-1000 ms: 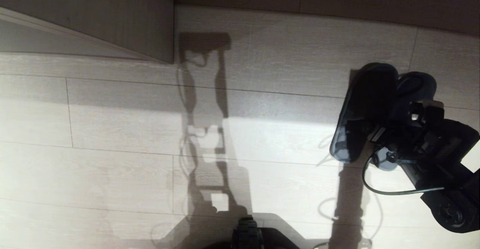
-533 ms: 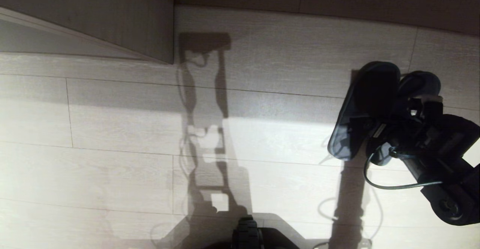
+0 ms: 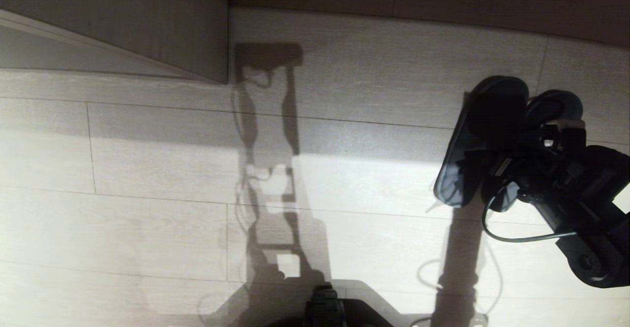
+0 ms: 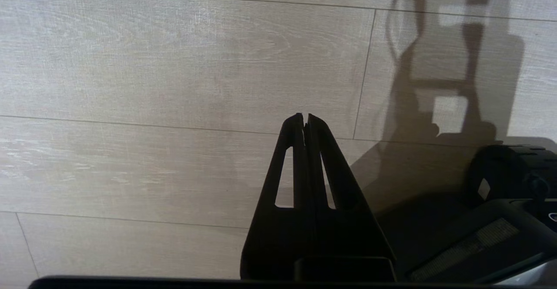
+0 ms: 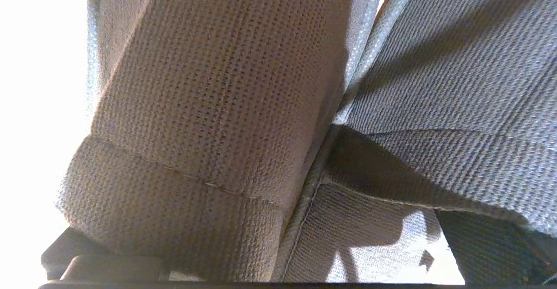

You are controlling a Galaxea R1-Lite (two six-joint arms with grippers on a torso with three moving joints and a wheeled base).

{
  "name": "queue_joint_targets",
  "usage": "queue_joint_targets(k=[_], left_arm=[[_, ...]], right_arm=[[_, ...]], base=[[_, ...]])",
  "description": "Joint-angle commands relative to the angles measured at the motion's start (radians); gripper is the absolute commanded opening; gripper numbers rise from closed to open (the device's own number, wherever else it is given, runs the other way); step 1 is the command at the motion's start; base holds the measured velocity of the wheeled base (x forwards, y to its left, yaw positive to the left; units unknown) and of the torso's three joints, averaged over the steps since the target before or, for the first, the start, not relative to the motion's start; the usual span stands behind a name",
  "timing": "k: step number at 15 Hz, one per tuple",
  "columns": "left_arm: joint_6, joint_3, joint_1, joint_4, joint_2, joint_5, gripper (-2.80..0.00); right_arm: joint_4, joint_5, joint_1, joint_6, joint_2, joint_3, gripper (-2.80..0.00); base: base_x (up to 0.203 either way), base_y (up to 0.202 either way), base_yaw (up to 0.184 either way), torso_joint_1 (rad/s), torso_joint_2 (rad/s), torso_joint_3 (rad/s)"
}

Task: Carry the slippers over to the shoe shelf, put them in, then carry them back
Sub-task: Pick up the slippers on the floor

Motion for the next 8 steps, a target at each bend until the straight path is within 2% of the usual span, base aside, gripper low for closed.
queue_joint_targets(k=[1,6,7,8], left_arm=[[0.0,0.0,0.001,0.0,-0.002,0.001,-2.8],[0.0,0.0,0.001,0.0,-0.002,0.001,-2.8],[0.0,0.0,0.001,0.0,-0.002,0.001,-2.8],[0.0,0.0,0.0,0.0,-0.002,0.001,-2.8]], right_arm=[[-0.008,0.002,-0.009,0.0,0.008,-0.003,0.0],[-0.008,0.054,-0.028,0.002,0.012,0.0,0.0],[-0.008,0.062,-0.028,0.0,0.008,-0.004,-2.8],[-0.008,0.067,-0.028,0.0,0.006,-0.007,-2.8]], base=[[0.0,0.0,0.0,0.0,0.0,0.0],[0.0,0.0,0.0,0.0,0.0,0.0],[0.0,0.0,0.0,0.0,0.0,0.0],[0.0,0.0,0.0,0.0,0.0,0.0]])
